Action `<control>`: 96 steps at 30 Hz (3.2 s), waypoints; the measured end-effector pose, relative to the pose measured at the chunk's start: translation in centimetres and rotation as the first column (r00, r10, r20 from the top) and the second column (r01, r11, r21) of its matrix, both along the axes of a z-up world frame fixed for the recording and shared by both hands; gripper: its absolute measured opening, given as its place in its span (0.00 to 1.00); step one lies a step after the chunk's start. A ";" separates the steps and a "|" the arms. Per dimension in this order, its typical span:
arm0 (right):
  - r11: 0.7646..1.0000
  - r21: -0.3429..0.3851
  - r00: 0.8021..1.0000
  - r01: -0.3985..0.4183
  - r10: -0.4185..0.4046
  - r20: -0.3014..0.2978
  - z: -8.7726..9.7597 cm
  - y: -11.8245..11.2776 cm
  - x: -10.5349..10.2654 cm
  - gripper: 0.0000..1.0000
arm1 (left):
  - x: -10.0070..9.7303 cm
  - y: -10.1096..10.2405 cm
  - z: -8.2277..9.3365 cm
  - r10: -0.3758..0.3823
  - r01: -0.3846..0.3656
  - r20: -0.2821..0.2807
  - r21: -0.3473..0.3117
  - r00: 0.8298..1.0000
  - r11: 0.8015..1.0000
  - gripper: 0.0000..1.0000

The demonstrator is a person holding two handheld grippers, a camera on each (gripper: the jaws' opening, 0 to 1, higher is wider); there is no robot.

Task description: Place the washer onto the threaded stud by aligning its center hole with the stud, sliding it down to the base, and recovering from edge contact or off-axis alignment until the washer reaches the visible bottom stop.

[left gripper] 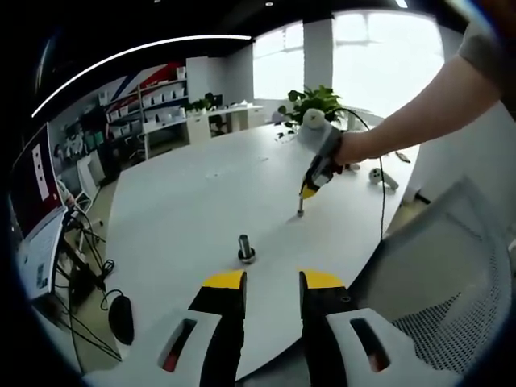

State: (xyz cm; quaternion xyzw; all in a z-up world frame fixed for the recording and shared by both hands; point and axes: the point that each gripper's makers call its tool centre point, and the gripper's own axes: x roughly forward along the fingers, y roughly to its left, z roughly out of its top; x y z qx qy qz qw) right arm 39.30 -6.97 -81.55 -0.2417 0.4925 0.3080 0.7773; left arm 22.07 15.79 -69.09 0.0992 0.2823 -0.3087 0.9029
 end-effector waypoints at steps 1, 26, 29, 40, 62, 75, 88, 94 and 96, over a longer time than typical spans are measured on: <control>1.000 0.000 1.000 0.001 -0.001 -0.003 0.0 0.0 0.0 0.13 | 0.0 0.0 0.0 0.000 0.000 -0.002 0.000 1.000 1.000 0.24; 1.000 -0.029 0.999 -0.009 0.007 -0.053 -1.7 1.0 -0.9 0.14 | 0.0 0.2 -0.2 0.009 -0.009 -0.011 -0.002 1.000 1.000 0.24; 0.999 -0.032 0.998 -0.003 0.001 -0.058 -2.3 1.0 -1.1 0.14 | 0.0 0.2 -0.2 0.011 -0.011 -0.012 -0.003 1.000 1.000 0.24; 0.998 -0.058 0.996 0.008 -0.013 -0.089 -3.2 0.7 -1.8 0.14 | 0.1 0.4 -0.2 0.023 -0.023 -0.013 -0.008 1.000 1.000 0.24; 0.997 0.061 0.998 0.043 -0.040 -0.042 -0.2 -0.3 -4.0 0.22 | 0.3 0.6 -0.2 0.037 -0.037 -0.006 0.016 0.999 0.999 0.24; 0.984 0.165 0.994 0.068 -0.081 0.072 3.4 -2.3 -6.5 0.22 | 0.0 0.4 -0.9 0.012 -0.011 -0.008 0.087 1.000 0.996 0.24; 0.934 0.358 0.961 -0.019 -0.082 0.264 10.7 0.2 -11.3 0.22 | 0.6 0.3 0.9 0.038 -0.039 0.056 0.021 0.998 0.999 0.28; 0.911 0.412 0.947 0.004 -0.136 0.292 12.0 -0.5 -12.6 0.23 | 0.6 0.3 1.1 0.040 -0.042 0.068 0.029 0.997 0.999 0.28; 0.907 0.420 0.946 0.015 -0.149 0.289 12.0 -0.8 -13.1 0.24 | 0.6 0.1 1.2 0.038 -0.040 0.072 0.017 0.997 0.999 0.29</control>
